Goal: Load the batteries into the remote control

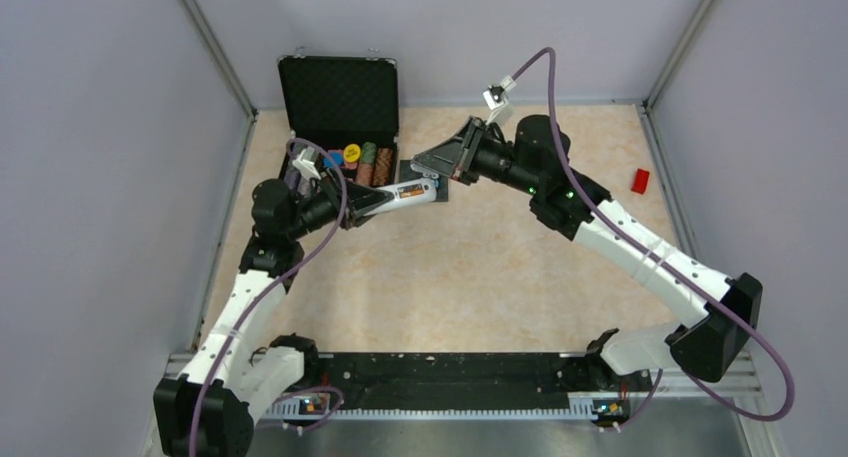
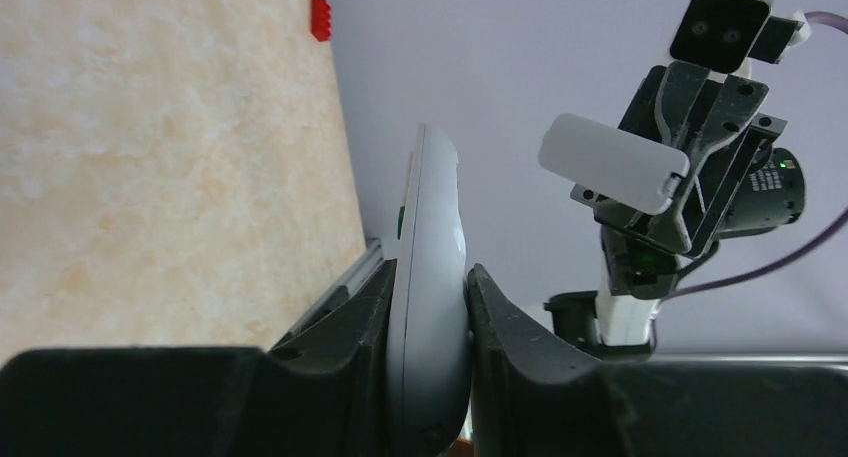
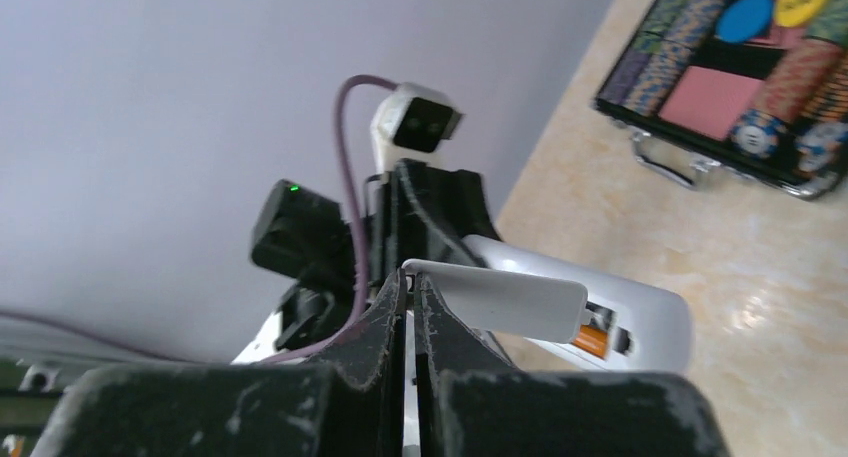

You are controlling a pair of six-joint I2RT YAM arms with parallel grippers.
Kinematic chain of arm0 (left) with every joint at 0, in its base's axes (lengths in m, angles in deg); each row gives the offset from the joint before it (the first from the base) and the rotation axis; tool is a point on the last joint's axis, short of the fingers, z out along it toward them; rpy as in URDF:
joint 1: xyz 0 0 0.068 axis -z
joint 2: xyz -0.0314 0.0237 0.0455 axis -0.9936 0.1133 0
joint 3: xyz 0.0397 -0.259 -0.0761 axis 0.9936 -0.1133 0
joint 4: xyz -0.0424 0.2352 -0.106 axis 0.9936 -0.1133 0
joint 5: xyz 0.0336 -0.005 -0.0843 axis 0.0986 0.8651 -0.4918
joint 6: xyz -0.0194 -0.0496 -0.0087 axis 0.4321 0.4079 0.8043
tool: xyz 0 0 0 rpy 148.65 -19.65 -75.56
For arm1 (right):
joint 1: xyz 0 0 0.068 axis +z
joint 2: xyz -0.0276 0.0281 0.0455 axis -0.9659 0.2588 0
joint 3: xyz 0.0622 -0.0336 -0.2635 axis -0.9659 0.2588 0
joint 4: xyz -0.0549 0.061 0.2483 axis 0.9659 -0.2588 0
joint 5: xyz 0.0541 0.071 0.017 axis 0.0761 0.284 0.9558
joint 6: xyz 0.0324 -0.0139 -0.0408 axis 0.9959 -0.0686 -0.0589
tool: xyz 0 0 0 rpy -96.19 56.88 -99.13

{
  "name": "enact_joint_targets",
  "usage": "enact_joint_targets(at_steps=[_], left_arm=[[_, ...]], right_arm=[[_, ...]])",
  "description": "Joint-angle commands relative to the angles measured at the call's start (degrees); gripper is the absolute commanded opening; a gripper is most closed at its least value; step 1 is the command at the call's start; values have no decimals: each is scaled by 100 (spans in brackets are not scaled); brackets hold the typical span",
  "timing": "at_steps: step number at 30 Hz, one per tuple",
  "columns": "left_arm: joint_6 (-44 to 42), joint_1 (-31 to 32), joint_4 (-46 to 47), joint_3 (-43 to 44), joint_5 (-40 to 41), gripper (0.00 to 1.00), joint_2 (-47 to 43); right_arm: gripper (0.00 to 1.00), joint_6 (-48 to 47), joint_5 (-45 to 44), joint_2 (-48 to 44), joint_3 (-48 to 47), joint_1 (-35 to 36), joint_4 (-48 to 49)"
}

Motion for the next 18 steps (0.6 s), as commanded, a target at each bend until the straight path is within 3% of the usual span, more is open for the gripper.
enact_joint_targets(at_steps=[1, 8, 18], left_arm=[[720, 138, 1436, 291, -513, 0, 171], [719, 141, 1547, 522, -929, 0, 378], [1185, 141, 1799, 750, -1118, 0, 454]], right_arm=[[0, 563, 975, -323, 18, -48, 1110], [0, 862, 1793, -347, 11, -53, 1405], [0, 1872, 2806, -140, 314, -163, 2544]])
